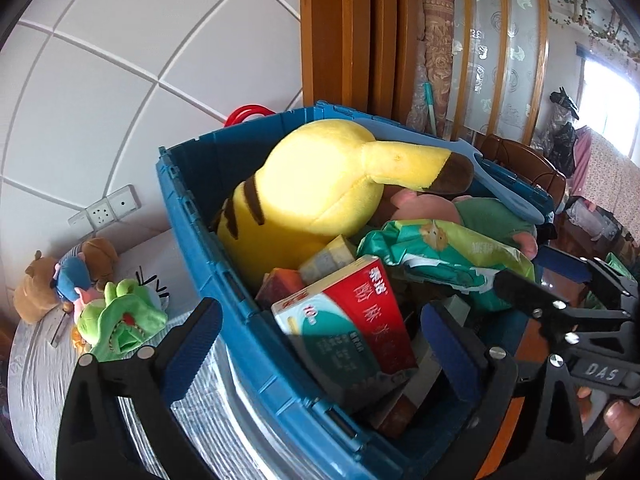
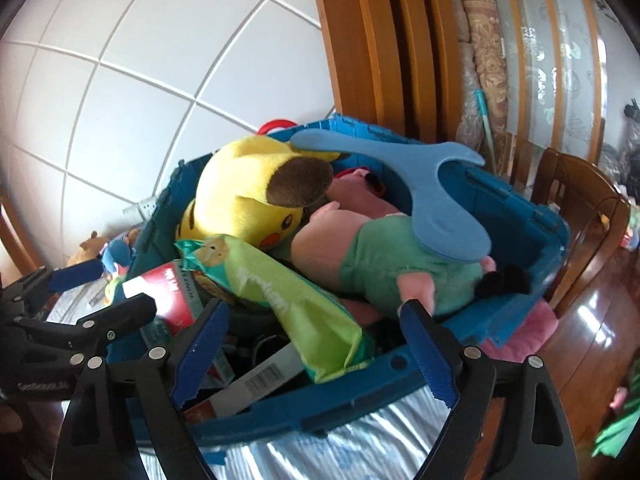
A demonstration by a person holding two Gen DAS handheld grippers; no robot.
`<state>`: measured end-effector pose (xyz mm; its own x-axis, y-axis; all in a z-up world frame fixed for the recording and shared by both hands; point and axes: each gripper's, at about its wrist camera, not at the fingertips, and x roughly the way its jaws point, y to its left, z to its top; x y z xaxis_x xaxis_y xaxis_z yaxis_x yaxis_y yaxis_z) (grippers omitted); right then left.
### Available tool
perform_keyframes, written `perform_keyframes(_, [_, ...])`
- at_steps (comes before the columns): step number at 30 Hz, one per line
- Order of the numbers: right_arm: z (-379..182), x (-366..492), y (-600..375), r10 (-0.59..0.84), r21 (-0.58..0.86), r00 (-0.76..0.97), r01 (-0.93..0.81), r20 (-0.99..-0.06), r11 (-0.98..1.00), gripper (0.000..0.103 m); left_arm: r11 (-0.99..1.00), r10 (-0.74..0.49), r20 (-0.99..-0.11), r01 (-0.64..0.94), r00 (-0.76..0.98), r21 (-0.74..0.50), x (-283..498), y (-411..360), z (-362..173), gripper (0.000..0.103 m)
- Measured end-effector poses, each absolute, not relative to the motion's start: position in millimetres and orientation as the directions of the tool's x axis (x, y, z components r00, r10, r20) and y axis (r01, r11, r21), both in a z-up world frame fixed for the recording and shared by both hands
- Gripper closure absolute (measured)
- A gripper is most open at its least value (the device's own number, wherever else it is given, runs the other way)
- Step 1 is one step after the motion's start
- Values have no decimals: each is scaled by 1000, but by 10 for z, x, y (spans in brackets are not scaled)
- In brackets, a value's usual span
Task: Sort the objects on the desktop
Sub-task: 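Open both tools to drop the box and wipe pack into the crate, then withdraw both tools from the crate back over the table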
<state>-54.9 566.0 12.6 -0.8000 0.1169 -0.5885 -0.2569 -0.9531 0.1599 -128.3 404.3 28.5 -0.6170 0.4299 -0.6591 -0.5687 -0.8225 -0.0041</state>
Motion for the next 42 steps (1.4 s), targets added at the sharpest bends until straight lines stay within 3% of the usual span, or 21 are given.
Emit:
perform_keyframes(4, [284,-353,5583,150,157,-822,-278,-549,-948,1,-823,439,-641,-567,-629,-7,-1149,3890,340,2])
perform_keyframes(14, [468,-114,5151,223,113,-825,-325,-519,-939,0,-831,446,-616,-556,-649,-16,-925,3344,396,2])
perform_keyframes(33, [283,-449,3345,105,116,-851,-191,-515,-975,0,-935,281,-652,-355,-704,-20,-990,1248,51,2])
perform_keyframes(42, [185,-616,2928,95,104,-848,-174,-522,-979,0,-937,277,-649,-350,-708,-19,-1051,854,-57,2])
